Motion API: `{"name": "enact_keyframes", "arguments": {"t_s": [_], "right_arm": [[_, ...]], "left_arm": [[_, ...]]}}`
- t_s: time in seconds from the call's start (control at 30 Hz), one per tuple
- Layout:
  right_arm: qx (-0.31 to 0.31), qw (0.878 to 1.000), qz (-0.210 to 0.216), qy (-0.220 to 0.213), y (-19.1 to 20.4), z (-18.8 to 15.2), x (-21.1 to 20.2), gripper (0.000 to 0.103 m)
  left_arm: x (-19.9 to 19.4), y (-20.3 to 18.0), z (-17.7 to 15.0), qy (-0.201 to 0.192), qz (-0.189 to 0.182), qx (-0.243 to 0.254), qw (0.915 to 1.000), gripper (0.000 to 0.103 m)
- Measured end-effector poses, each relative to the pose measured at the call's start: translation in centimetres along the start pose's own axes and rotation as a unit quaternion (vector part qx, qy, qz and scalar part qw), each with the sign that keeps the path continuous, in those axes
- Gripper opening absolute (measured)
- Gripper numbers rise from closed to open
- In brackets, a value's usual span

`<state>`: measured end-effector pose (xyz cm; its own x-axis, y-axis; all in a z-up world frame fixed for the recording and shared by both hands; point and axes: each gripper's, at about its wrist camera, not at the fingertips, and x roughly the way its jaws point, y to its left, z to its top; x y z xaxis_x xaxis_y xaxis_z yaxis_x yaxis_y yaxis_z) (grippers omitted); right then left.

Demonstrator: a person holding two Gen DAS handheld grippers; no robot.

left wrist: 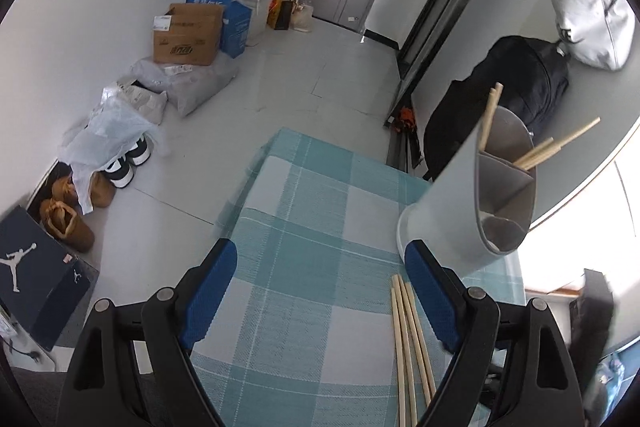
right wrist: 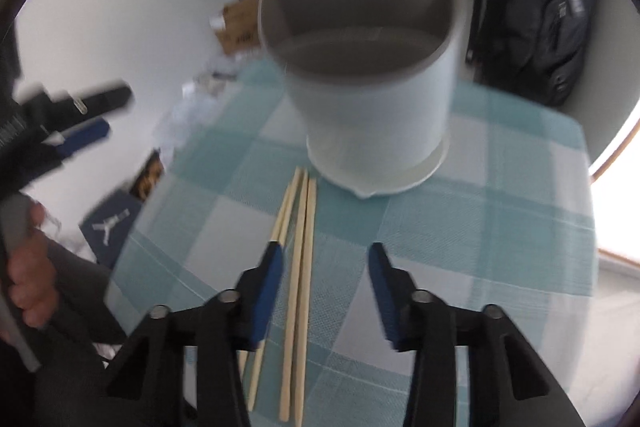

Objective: Organize utensils
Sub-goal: 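Grasp a chopstick with the right tool while the left tool lowers toward the pile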

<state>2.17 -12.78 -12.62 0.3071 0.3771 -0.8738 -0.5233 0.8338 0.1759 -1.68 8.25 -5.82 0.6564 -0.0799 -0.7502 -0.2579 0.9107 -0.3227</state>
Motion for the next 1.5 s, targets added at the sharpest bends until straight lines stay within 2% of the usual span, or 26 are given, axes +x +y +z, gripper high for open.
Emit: {"name": "enact_keyframes", "arguments": {"t_s": [0.07, 0.3, 0.47, 0.6, 0.7, 0.77, 0.87, 1.03, 1.2, 1.23, 1.27, 1.33, 1.5], "right_arm": [[-0.007, 1.000, -0.011, 0.011, 0.3, 0.1, 1.1, 0.027], [-0.029, 0.999, -0.034, 0.031, 1.4, 0.4, 2.3, 0.021], [-0.068, 0.994, -0.070, 0.046, 2.9, 1.0, 2.8, 0.019], [-0.067, 0.994, -0.075, 0.053, 3.2, 1.7, 3.3, 0.019], [-0.070, 0.993, -0.072, 0.057, 3.2, 1.8, 3.4, 0.014], [-0.067, 0.994, -0.067, 0.058, 3.3, 1.5, 3.2, 0.005], [-0.057, 0.996, -0.050, 0.053, 2.4, 0.6, 2.5, 0.005], [-0.051, 0.996, -0.050, 0.057, 1.7, -0.8, 1.5, 0.005], [-0.057, 0.995, -0.052, 0.062, 1.9, 0.3, 1.9, 0.006], [-0.055, 0.995, -0.050, 0.060, 2.0, 0.8, 2.1, 0.009], [-0.055, 0.996, -0.049, 0.057, 2.2, 0.9, 2.3, 0.017], [-0.063, 0.995, -0.054, 0.049, 2.5, 1.5, 2.8, 0.026], [-0.066, 0.995, -0.066, 0.040, 3.0, 1.8, 3.2, 0.027]], "left_arm": [[-0.1, 0.1, 0.0, 0.000, 0.000, 0.001, 1.0000, 0.083], [0.3, 1.0, 0.1, 0.008, -0.001, -0.004, 1.0000, 0.083], [0.8, 1.8, 0.3, 0.021, -0.003, -0.017, 0.9996, 0.083], [0.9, 2.0, 0.4, 0.028, -0.005, -0.021, 0.9994, 0.083], [1.0, 2.1, 0.3, 0.033, -0.001, -0.023, 0.9992, 0.083], [1.2, 2.3, 0.3, 0.038, 0.001, -0.027, 0.9989, 0.083], [1.4, 2.7, 0.2, 0.047, -0.002, -0.036, 0.9982, 0.083], [1.5, 2.7, 0.0, 0.054, -0.007, -0.038, 0.9978, 0.083], [1.8, 2.5, 0.1, 0.059, -0.009, -0.033, 0.9977, 0.083], [1.8, 2.6, 0.1, 0.060, -0.009, -0.033, 0.9976, 0.083], [1.9, 2.6, 0.1, 0.061, -0.009, -0.034, 0.9975, 0.083], [2.0, 2.7, 0.1, 0.065, -0.008, -0.036, 0.9972, 0.083], [2.2, 2.6, -0.1, 0.069, -0.003, -0.030, 0.9971, 0.083]]}}
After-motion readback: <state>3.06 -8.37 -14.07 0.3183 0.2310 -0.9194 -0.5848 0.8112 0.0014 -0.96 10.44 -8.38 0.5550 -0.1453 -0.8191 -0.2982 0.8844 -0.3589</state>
